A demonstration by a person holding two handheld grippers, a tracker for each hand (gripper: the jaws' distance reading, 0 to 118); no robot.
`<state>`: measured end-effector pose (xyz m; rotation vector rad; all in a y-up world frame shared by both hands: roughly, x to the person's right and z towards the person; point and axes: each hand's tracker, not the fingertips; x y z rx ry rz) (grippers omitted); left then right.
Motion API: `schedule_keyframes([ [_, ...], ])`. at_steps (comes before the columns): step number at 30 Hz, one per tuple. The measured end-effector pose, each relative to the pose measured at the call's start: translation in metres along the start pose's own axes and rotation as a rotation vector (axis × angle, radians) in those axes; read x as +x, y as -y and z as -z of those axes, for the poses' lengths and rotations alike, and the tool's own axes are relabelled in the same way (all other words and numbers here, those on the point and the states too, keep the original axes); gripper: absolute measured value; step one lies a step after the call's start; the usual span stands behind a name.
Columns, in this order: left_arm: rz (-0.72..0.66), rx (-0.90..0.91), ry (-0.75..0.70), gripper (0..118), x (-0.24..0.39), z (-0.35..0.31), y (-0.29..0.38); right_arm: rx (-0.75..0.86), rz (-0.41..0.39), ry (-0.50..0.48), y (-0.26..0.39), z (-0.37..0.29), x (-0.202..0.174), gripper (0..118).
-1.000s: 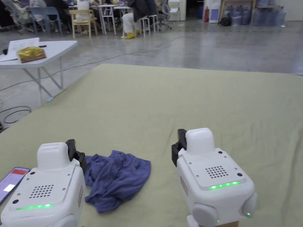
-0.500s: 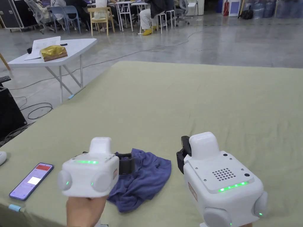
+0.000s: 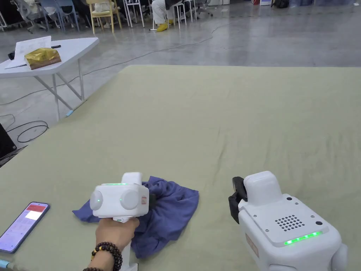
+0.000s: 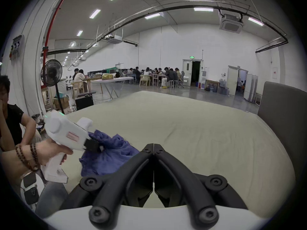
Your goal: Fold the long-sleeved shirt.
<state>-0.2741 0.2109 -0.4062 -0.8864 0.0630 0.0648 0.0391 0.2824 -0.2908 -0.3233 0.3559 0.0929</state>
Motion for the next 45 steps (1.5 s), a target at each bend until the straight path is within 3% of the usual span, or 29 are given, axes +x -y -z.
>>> schedule_keyframes([
  [9, 0.061, 0.342, 0.271, 22, 0.067, -0.159, -0.100, 0.031, 0.071, 0.123, -0.004, -0.034, 0.048, 3],
  [12, 0.119, 0.385, 0.420, 22, 0.112, -0.187, -0.122, 0.044, 0.081, 0.181, -0.004, -0.051, 0.068, 3],
  [15, 0.238, 0.383, 0.472, 22, 0.187, -0.195, -0.130, 0.047, 0.105, 0.249, -0.001, -0.068, 0.094, 3],
  [22, 0.372, 0.182, 0.567, 22, 0.372, -0.098, -0.096, 0.047, 0.183, 0.438, 0.011, -0.119, 0.155, 3],
  [28, 0.423, -0.064, 0.579, 22, 0.475, 0.003, -0.025, 0.029, 0.223, 0.541, 0.026, -0.158, 0.192, 3],
  [29, 0.414, -0.060, 0.572, 33, 0.481, 0.009, -0.016, 0.024, 0.225, 0.554, 0.029, -0.162, 0.196, 3],
  [30, 0.414, -0.044, 0.565, 71, 0.481, 0.011, -0.009, 0.021, 0.232, 0.565, 0.033, -0.165, 0.201, 3],
  [31, 0.408, -0.031, 0.563, 89, 0.480, 0.011, -0.006, 0.020, 0.241, 0.570, 0.036, -0.168, 0.204, 3],
  [32, 0.406, -0.026, 0.567, 89, 0.476, 0.010, -0.007, 0.019, 0.248, 0.574, 0.039, -0.169, 0.207, 3],
  [33, 0.403, -0.031, 0.591, 118, 0.469, 0.007, -0.011, 0.015, 0.256, 0.577, 0.041, -0.170, 0.210, 3],
  [34, 0.359, 0.032, 0.645, 118, 0.449, -0.009, -0.013, 0.007, 0.261, 0.580, 0.042, -0.169, 0.211, 3],
  [39, 0.227, 0.284, 0.608, 118, 0.348, -0.079, -0.021, 0.000, 0.272, 0.554, 0.042, -0.165, 0.208, 3],
  [41, 0.184, 0.346, 0.601, 104, 0.297, -0.108, -0.002, -0.010, 0.253, 0.542, 0.041, -0.161, 0.202, 3],
  [42, 0.169, 0.373, 0.580, 75, 0.277, -0.119, 0.010, -0.013, 0.245, 0.541, 0.040, -0.159, 0.198, 3],
  [44, 0.159, 0.409, 0.487, 4, 0.242, -0.139, 0.039, -0.015, 0.241, 0.520, 0.039, -0.156, 0.194, 3],
  [45, 0.161, 0.436, 0.431, 0, 0.226, -0.145, 0.054, -0.015, 0.246, 0.507, 0.039, -0.154, 0.192, 3],
])
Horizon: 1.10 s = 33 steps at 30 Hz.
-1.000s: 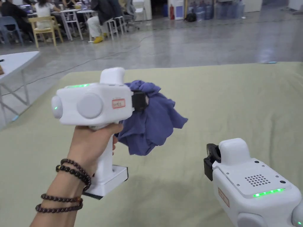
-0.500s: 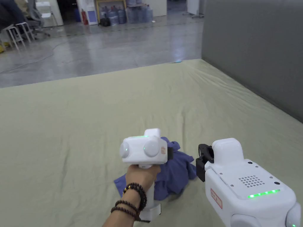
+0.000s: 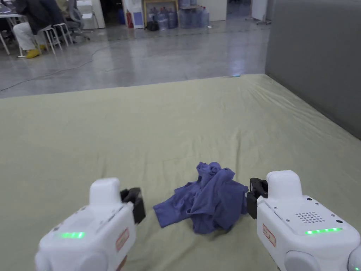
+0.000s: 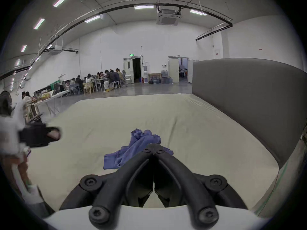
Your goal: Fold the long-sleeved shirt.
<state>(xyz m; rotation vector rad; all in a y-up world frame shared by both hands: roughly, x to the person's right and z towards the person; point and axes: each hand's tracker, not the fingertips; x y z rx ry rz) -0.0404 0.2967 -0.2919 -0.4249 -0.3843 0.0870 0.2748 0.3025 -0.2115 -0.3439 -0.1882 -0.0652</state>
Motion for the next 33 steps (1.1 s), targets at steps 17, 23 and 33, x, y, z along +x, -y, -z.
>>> schedule_keyframes([
  [17, 0.087, -0.380, 0.068, 108, 0.020, 0.166, 0.004, -0.046, -0.011, 0.003, 0.005, 0.011, 0.000, 3],
  [23, 0.223, -0.593, 0.009, 105, 0.048, 0.285, 0.044, -0.108, 0.035, 0.030, 0.014, 0.025, 0.022, 3],
  [33, 0.205, -0.501, 0.091, 1, 0.038, 0.253, 0.031, -0.308, 0.146, -0.054, 0.026, 0.110, 0.076, 67],
])
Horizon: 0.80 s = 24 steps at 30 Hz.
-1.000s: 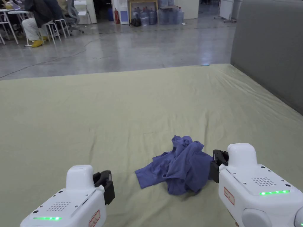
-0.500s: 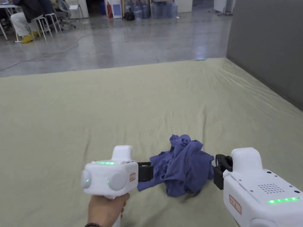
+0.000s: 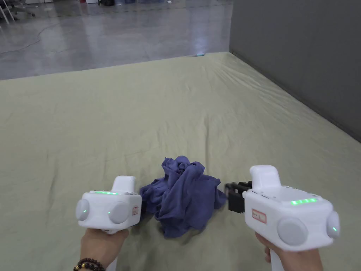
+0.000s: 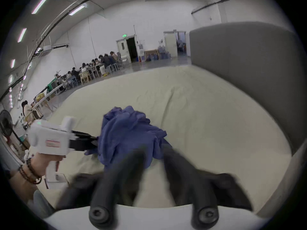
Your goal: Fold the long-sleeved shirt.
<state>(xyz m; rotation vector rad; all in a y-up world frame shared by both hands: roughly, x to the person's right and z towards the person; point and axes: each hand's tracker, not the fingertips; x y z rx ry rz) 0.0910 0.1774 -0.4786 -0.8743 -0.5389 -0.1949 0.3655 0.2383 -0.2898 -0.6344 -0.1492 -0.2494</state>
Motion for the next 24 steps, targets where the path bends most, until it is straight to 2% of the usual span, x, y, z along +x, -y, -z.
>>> schedule_keyframes([
  [1, 0.006, 0.008, -0.017, 1, -0.005, -0.005, 0.000, -0.050, 0.021, -0.008, -0.002, 0.018, 0.005, 102],
  [2, 0.000, 0.017, -0.034, 1, -0.008, -0.010, 0.000, -0.096, 0.029, -0.024, -0.002, 0.034, 0.008, 118],
  [6, -0.043, 0.040, -0.030, 1, -0.025, -0.029, 0.000, -0.171, 0.012, 0.015, -0.004, 0.089, 0.009, 116],
  [7, -0.047, 0.041, -0.030, 1, -0.029, -0.033, 0.000, -0.192, 0.009, 0.015, -0.004, 0.102, 0.007, 113],
  [8, -0.049, 0.044, -0.033, 1, -0.031, -0.037, 0.000, -0.209, 0.006, 0.011, -0.004, 0.114, 0.006, 106],
  [9, -0.054, 0.048, -0.039, 1, -0.033, -0.039, -0.002, -0.230, 0.009, 0.013, -0.005, 0.127, 0.004, 86],
  [10, -0.061, 0.052, -0.040, 1, -0.036, -0.043, -0.002, -0.244, 0.012, 0.005, -0.007, 0.139, 0.001, 54],
  [11, -0.069, 0.055, -0.042, 1, -0.039, -0.046, -0.002, -0.244, 0.009, -0.006, -0.006, 0.146, -0.002, 14],
  [12, -0.080, 0.062, -0.042, 1, -0.043, -0.050, -0.002, -0.276, 0.005, -0.050, -0.005, 0.152, -0.006, 13],
  [14, -0.086, 0.075, -0.044, 1, -0.049, -0.057, -0.003, -0.265, -0.009, 0.008, -0.006, 0.145, -0.012, 13],
  [17, -0.133, 0.207, -0.061, 1, -0.066, -0.091, -0.008, -0.159, 0.091, -0.073, -0.015, 0.106, -0.004, 13],
  [20, -0.227, 0.352, -0.061, 1, -0.093, -0.141, -0.023, -0.053, 0.053, -0.086, -0.041, 0.062, -0.005, 13],
  [24, -0.240, 0.493, -0.142, 1, -0.128, -0.218, -0.052, 0.061, -0.015, -0.084, -0.095, 0.019, -0.019, 13],
])
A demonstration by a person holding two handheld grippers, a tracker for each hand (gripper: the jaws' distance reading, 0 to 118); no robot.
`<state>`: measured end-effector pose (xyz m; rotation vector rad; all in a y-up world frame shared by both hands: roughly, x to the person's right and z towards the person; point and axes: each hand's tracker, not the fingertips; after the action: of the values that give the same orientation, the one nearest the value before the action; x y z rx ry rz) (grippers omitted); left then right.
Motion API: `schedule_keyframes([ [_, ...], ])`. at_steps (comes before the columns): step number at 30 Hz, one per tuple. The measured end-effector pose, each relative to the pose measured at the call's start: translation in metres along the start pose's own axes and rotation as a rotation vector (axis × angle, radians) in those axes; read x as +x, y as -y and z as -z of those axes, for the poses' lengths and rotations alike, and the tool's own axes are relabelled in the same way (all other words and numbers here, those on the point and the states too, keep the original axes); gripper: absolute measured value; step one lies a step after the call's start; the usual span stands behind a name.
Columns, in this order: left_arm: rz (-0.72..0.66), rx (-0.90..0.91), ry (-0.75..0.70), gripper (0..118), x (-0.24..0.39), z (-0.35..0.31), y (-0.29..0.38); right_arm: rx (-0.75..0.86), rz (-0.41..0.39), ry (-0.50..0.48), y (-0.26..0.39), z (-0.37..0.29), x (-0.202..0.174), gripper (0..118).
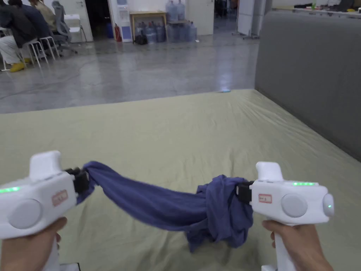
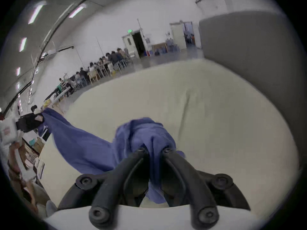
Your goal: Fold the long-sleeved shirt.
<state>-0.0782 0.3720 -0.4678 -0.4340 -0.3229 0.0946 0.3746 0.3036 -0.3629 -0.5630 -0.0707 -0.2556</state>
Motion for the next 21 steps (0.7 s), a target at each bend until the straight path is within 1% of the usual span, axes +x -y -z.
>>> schedule_keyframes([
  [2, -0.027, 0.080, 0.025, 1, -0.008, -0.026, -0.035, 0.056, -0.014, -0.042, -0.032, -0.016, -0.013, 13],
  [4, -0.013, 0.126, -0.004, 1, -0.015, -0.044, -0.070, 0.092, -0.014, -0.103, -0.065, -0.026, -0.028, 13],
  [7, 0.019, 0.199, -0.048, 1, -0.019, -0.062, -0.125, 0.158, -0.104, -0.119, -0.124, -0.033, -0.066, 13],
  [8, 0.022, 0.229, -0.060, 1, -0.020, -0.067, -0.144, 0.190, -0.119, -0.122, -0.145, -0.034, -0.078, 13],
  [10, 0.032, 0.266, -0.075, 1, -0.021, -0.068, -0.183, 0.227, -0.175, -0.138, -0.187, -0.035, -0.106, 13],
  [11, 0.034, 0.275, -0.084, 1, -0.021, -0.069, -0.201, 0.248, -0.186, -0.144, -0.207, -0.036, -0.119, 13],
  [13, 0.083, 0.306, -0.131, 1, -0.020, -0.068, -0.242, 0.274, -0.211, -0.155, -0.253, -0.037, -0.146, 12],
  [14, 0.082, 0.302, -0.127, 1, -0.020, -0.066, -0.259, 0.304, -0.217, -0.145, -0.274, -0.037, -0.156, 12],
  [16, 0.036, 0.299, -0.097, 1, -0.023, -0.062, -0.294, 0.322, -0.231, -0.142, -0.319, -0.039, -0.175, 12],
  [17, 0.027, 0.295, -0.094, 1, -0.026, -0.057, -0.307, 0.343, -0.218, -0.137, -0.336, -0.040, -0.182, 12],
  [18, 0.025, 0.288, -0.091, 1, -0.027, -0.053, -0.318, 0.343, -0.222, -0.131, -0.353, -0.040, -0.188, 12],
  [21, 0.041, 0.278, -0.150, 1, -0.026, -0.037, -0.331, 0.342, -0.206, -0.114, -0.383, -0.032, -0.196, 12],
])
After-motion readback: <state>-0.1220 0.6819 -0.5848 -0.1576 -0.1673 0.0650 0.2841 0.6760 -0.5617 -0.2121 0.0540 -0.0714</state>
